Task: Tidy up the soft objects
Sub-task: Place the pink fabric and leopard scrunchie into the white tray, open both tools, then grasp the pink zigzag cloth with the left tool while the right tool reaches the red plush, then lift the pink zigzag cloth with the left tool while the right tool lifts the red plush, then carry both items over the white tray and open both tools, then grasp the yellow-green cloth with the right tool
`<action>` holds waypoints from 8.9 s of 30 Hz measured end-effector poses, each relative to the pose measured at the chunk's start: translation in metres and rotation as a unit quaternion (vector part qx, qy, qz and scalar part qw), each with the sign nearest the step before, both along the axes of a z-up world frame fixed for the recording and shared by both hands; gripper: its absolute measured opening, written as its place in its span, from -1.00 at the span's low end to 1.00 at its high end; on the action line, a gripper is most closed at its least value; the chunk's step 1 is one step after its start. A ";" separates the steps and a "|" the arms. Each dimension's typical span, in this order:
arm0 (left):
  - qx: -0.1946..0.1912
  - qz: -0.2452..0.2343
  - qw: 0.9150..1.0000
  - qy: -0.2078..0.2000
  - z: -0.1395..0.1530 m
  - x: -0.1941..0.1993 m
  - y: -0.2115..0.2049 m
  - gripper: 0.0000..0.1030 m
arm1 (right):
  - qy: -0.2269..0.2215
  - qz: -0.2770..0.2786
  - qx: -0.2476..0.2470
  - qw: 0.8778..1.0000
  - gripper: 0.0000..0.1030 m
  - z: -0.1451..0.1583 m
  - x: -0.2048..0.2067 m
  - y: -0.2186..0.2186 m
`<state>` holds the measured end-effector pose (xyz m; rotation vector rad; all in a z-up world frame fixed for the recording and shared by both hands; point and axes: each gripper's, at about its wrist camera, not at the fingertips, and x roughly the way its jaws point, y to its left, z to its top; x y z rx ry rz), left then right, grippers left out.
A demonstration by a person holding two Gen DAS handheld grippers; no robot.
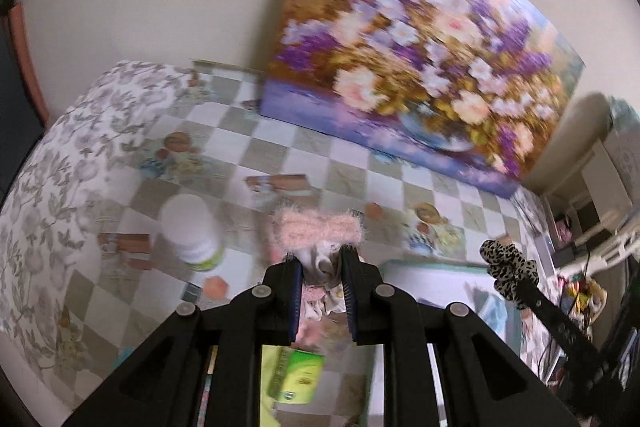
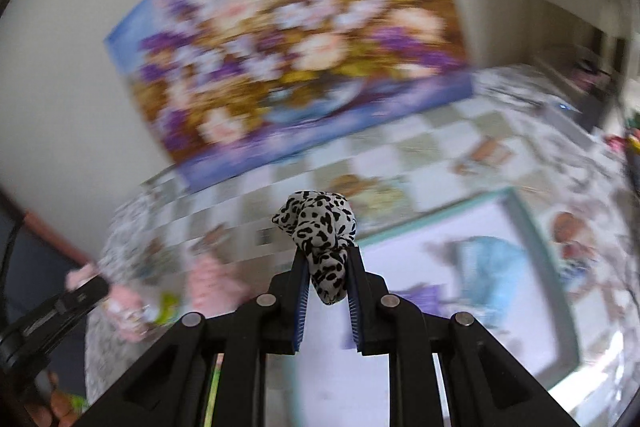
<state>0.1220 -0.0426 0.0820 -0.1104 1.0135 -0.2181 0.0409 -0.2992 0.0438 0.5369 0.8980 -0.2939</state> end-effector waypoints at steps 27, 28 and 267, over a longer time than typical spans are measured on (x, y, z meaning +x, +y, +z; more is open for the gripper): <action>0.059 -0.130 0.985 0.101 -0.107 -0.005 -0.133 -0.57 | 0.131 -0.037 0.046 0.990 -0.57 -0.085 0.000 -0.051; 0.058 -0.128 0.985 0.102 -0.106 -0.004 -0.133 -0.50 | 0.131 -0.037 0.045 0.990 -0.57 -0.084 0.001 -0.052; 0.082 0.061 0.985 0.142 -0.087 -0.006 0.084 0.70 | 0.158 0.209 -0.012 0.965 1.00 -0.068 0.020 0.149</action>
